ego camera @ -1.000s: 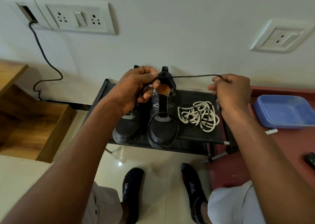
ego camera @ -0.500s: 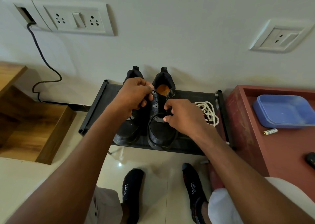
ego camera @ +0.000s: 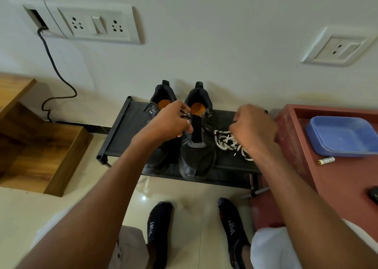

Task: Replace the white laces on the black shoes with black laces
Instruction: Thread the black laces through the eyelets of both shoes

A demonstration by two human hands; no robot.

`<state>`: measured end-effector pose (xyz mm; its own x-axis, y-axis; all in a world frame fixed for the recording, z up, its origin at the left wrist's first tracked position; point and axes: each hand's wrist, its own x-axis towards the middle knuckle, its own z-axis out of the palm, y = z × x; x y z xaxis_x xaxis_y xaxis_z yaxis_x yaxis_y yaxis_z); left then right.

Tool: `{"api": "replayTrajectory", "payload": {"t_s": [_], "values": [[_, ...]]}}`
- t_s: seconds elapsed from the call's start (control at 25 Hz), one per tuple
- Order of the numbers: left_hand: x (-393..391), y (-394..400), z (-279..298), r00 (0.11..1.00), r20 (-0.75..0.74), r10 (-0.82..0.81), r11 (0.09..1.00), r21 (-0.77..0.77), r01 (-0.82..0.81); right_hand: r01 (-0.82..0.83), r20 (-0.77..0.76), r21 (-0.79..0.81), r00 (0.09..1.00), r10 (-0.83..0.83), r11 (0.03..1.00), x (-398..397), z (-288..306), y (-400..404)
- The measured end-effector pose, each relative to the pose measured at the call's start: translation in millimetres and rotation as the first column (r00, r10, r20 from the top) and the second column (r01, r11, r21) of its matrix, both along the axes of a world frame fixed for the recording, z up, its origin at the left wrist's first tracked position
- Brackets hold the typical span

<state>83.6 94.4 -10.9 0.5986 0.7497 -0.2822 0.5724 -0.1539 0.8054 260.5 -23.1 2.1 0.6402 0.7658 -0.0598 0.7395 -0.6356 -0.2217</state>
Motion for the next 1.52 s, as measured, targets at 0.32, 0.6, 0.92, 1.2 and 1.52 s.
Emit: {"api": "replayTrajectory", "payload": {"t_s": [0.32, 0.6, 0.92, 1.2, 1.52], "values": [[23.8, -11.5, 17.5, 0.965, 0.262, 0.020, 0.999, 0.019, -0.026, -0.268, -0.524, 0.225, 0.777, 0.348, 0.937, -15.3, 4.5, 11.9], [11.8, -4.8, 9.0, 0.983, 0.149, 0.104, 0.994, -0.037, -0.100, -0.043, -0.136, 0.060, 0.989, 0.051, 0.997, 23.9, -1.0, -1.5], [17.6, -14.4, 11.9, 0.939, 0.285, 0.191, 0.968, -0.212, -0.132, -0.257, -0.437, 0.129, 0.853, 0.288, 0.958, 1.7, 7.1, 8.7], [16.8, -17.1, 11.6, 0.932, 0.310, 0.189, 0.961, -0.253, -0.111, -0.099, -0.630, 0.272, 0.733, 0.255, 0.957, 0.4, 4.5, 8.6], [18.8, -18.0, 2.1, 0.952, 0.241, 0.187, 0.955, -0.271, -0.118, -0.134, -0.723, 0.224, 0.641, 0.257, 0.965, -0.3, -2.1, 11.1]]}}
